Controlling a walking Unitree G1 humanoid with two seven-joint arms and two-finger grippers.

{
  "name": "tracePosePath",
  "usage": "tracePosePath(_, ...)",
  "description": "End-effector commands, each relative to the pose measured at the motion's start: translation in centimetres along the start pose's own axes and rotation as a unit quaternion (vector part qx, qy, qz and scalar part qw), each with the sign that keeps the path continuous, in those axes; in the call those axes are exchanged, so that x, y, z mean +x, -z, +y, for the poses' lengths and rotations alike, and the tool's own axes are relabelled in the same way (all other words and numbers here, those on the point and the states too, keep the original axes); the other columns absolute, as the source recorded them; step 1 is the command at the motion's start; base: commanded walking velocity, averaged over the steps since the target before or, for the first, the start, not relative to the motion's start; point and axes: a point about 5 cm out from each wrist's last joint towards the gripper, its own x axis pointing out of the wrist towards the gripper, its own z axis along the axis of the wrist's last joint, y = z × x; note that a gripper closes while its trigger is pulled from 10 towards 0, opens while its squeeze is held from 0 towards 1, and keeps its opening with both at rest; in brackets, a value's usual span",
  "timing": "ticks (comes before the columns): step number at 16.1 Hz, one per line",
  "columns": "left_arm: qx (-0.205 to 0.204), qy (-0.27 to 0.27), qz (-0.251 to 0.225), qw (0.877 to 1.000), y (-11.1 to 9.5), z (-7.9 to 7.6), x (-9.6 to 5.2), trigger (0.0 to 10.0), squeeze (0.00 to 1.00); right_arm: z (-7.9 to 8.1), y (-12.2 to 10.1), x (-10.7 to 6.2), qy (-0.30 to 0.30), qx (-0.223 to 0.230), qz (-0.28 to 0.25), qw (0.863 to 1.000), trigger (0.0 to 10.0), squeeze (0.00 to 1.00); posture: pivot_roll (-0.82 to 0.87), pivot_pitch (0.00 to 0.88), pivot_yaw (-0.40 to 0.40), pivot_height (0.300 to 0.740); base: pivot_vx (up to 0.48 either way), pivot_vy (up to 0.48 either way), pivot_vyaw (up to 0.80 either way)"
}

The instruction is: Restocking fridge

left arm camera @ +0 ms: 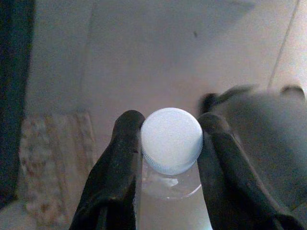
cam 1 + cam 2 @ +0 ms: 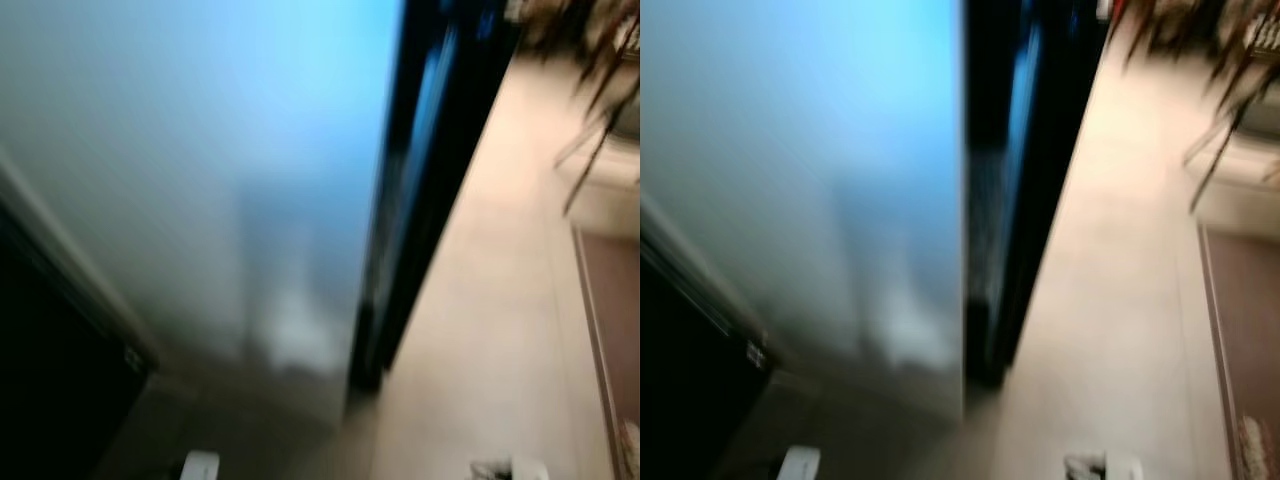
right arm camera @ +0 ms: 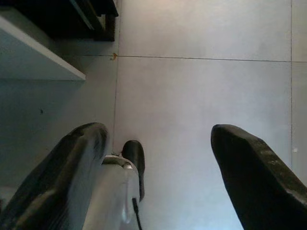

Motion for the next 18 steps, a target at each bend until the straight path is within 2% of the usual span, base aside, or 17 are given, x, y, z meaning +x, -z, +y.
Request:
tracePosePath(1, 0.001, -0.001, 0.020, 1.000, 1.4, 0.2, -0.3, 10.0, 0.00, 0.1, 0.1, 0.0, -0.001, 0.005, -0.007, 1.000, 10.0, 0.00, 0.01, 0.074, 0.008, 0.740, 0.000, 0.000, 0.00)
tracePosePath(4, -0.001, -0.001, 0.017, 1.000, 1.2, 0.2, -0.3, 10.0, 0.00, -0.1, -0.7, -0.1, 0.018, 0.001, -0.047, 0.999, 10.0, 0.00, 0.02, 0.081, 0.002, 0.740, 0.000, 0.000, 0.00)
tracePosePath(7, -0.001, -0.001, 0.020, 1.000, 1.6, 0.2, -0.4, 10.0, 0.00, -0.1, -1.0, -0.2, 0.028, 0.027, -0.071, 0.997, 10.0, 0.00, 0.02, 0.090, 0.002, 0.740, 0.000, 0.000, 0.00)
tracePosePath(8, 0.000, -0.001, 0.021, 1.000, 1.8, 0.3, -0.4, 10.0, 0.00, 0.6, -2.9, 0.2, 0.019, 0.011, -0.115, 0.993, 10.0, 0.00, 0.01, 0.093, 0.005, 0.740, 0.000, 0.000, 0.00)
tracePosePath(9, 0.001, -0.002, 0.022, 1.000, 1.9, 0.3, -0.5, 10.0, 0.00, 3.3, -10.0, 1.0, -0.004, -0.006, -0.228, 0.974, 10.0, 0.00, 0.01, 0.097, 0.006, 0.740, 0.000, 0.000, 0.00)
tracePosePath(10, 0.001, -0.002, 0.022, 1.000, 1.9, 0.4, -0.5, 10.0, 0.00, 4.3, -12.4, 0.9, -0.014, -0.014, -0.268, 0.963, 10.0, 0.00, 0.01, 0.098, 0.007, 0.740, 0.000, 0.000, 0.00)
tracePosePath(12, 0.002, -0.003, 0.023, 1.000, 1.9, 0.4, -0.5, 10.0, 0.00, 6.3, -15.0, 0.2, -0.057, -0.046, -0.331, 0.941, 10.0, 0.00, 0.01, 0.100, 0.008, 0.740, 0.000, 0.000, 0.00)
tracePosePath(13, 0.003, -0.004, 0.022, 1.000, 1.9, 0.5, -0.5, 10.0, 0.00, 6.8, -15.8, -0.1, -0.060, -0.047, -0.353, 0.932, 10.0, 0.00, 0.00, 0.102, 0.007, 0.740, 0.000, 0.000, 0.00)
tracePosePath(14, 0.003, -0.004, 0.022, 1.000, 1.9, 0.5, -0.5, 10.0, 0.00, 6.9, -15.9, -0.2, -0.060, -0.047, -0.358, 0.931, 10.0, 0.00, 0.00, 0.102, 0.007, 0.740, 0.000, 0.000, 0.00)
tracePosePath(16, 0.002, -0.005, 0.019, 1.000, 1.9, 0.5, -0.5, 10.0, 0.00, 8.3, -18.2, -1.6, -0.063, -0.092, -0.429, 0.896, 10.0, 0.00, 0.00, 0.099, 0.005, 0.740, 0.000, 0.000, 0.00)
tracePosePath(17, 0.001, -0.006, 0.017, 1.000, 1.9, 0.5, -0.5, 10.0, 0.00, 9.3, -19.0, -2.3, -0.074, -0.099, -0.455, 0.882, 10.0, 0.00, 0.00, 0.098, 0.004, 0.740, 0.000, 0.000, 0.00)
tracePosePath(18, -0.002, -0.003, 0.012, 1.000, 1.8, 0.5, -0.5, 10.0, 0.00, 10.0, -19.4, -2.6, -0.080, -0.095, -0.464, 0.877, 10.0, 0.00, 0.00, 0.095, 0.002, 0.740, 0.000, 0.000, 0.00)
